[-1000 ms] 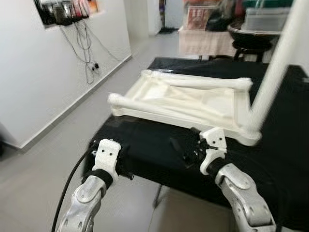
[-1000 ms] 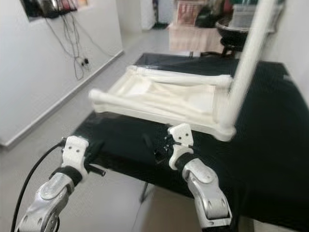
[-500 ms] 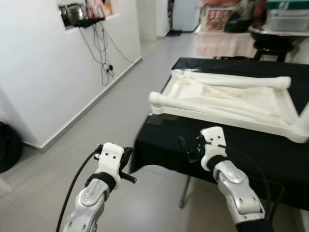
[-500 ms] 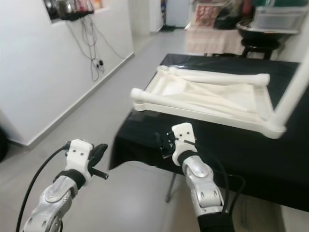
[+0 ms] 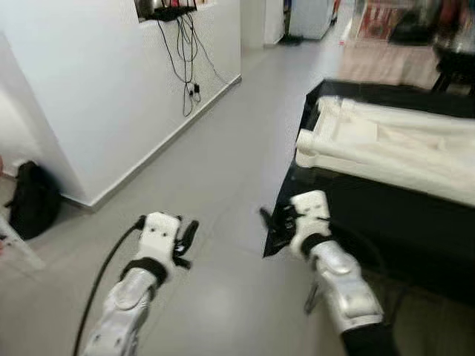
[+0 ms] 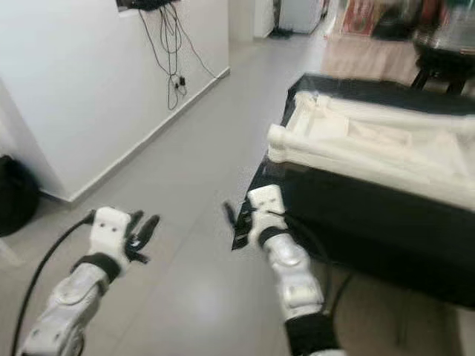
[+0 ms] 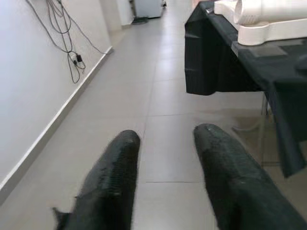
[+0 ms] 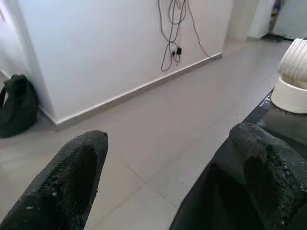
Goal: Building children table
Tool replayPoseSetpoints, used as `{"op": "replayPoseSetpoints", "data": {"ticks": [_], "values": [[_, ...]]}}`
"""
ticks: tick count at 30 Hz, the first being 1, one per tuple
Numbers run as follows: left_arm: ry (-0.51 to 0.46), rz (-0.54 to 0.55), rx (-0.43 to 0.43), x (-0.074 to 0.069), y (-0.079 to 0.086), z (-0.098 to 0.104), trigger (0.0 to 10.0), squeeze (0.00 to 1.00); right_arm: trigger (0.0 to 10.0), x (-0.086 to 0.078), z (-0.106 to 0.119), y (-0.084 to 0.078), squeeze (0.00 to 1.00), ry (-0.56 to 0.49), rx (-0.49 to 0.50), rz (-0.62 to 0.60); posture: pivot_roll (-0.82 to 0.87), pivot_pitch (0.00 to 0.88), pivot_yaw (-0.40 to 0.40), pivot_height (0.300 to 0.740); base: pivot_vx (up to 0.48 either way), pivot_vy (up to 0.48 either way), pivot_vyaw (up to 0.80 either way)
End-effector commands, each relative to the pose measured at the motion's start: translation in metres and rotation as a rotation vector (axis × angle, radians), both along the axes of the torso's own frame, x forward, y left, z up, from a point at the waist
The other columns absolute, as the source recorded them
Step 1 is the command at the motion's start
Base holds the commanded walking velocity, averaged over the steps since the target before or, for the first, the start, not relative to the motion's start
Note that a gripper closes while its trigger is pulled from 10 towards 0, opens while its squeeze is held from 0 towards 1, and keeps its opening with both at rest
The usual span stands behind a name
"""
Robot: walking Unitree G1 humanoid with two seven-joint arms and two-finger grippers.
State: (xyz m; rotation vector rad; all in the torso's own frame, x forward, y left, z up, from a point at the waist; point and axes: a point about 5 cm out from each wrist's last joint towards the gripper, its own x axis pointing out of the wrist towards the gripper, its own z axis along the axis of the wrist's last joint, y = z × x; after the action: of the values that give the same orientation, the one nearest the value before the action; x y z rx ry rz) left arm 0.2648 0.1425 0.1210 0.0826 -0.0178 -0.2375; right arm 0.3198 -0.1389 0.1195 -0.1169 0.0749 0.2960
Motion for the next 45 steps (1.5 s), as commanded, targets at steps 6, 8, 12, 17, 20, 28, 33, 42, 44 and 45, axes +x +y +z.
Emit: {"op": "replayPoseSetpoints", "data": {"ticks": [6, 8, 12, 17, 20, 28, 33, 42, 44, 45], "values": [[0.003, -0.011, -0.008, 0.0027, -0.0007, -0.0009, 10.0, 1.00, 10.0, 0.0019, -0.0027, -0.0040, 0.00, 0.007, -0.004, -0.015, -0.04, 0.000, 0.028, 0.740, 0.000, 0.000, 0.00], [0.003, -0.010, -0.009, 0.0027, -0.0006, -0.0009, 10.0, 1.00, 10.0, 0.0021, -0.0029, -0.0040, 0.00, 0.007, -0.004, -0.015, -0.04, 0.000, 0.027, 0.740, 0.000, 0.000, 0.00], [0.003, -0.011, -0.017, 0.0028, 0.0000, -0.0013, 10.0, 1.00, 10.0, 0.0029, -0.0040, -0.0040, 0.00, 0.010, -0.004, -0.015, -0.05, 0.000, 0.027, 0.740, 0.000, 0.000, 0.00], [0.003, -0.012, -0.020, 0.0028, -0.0002, -0.0012, 10.0, 1.00, 10.0, 0.0035, -0.0043, -0.0044, 0.00, 0.012, -0.007, -0.017, -0.04, 0.000, 0.026, 0.740, 0.000, 0.000, 0.00], [0.004, -0.012, -0.023, 0.0031, -0.0002, -0.0010, 10.0, 1.00, 10.0, 0.0040, -0.0046, -0.0045, 0.00, 0.013, -0.008, -0.016, -0.04, 0.000, 0.025, 0.740, 0.000, 0.000, 0.00], [0.003, -0.010, -0.032, 0.0035, 0.0001, -0.0012, 10.0, 1.00, 10.0, 0.0045, -0.0055, -0.0044, 0.00, 0.017, -0.008, -0.015, -0.04, 0.000, 0.024, 0.740, 0.000, 0.000, 0.00], [-0.002, 0.032, -0.019, 0.0035, 0.0040, -0.0004, 10.0, 0.00, 10.0, 0.0043, -0.0054, -0.0039, 0.00, 0.016, -0.005, -0.015, -0.05, 0.000, 0.028, 0.740, 0.000, 0.000, 0.00], [0.010, 0.027, -0.045, 0.0054, 0.0057, -0.0010, 10.0, 0.00, 10.0, 0.0050, -0.0039, -0.0021, 0.00, 0.010, 0.017, -0.004, -0.05, 0.000, 0.033, 0.740, 0.175, 0.000, 0.00], [0.016, 0.026, -0.052, 0.0057, 0.0064, -0.0016, 10.0, 0.00, 10.0, 0.0050, -0.0036, -0.0016, 0.00, 0.009, 0.025, 0.000, -0.05, 0.000, 0.034, 0.740, 0.407, 0.000, 0.00], [0.016, 0.026, -0.052, 0.0057, 0.0064, -0.0016, 10.0, 0.00, 10.0, 0.0050, -0.0036, -0.0016, 0.00, 0.009, 0.025, 0.000, -0.05, 0.000, 0.034, 0.740, 0.405, 0.000, 0.00]]}}
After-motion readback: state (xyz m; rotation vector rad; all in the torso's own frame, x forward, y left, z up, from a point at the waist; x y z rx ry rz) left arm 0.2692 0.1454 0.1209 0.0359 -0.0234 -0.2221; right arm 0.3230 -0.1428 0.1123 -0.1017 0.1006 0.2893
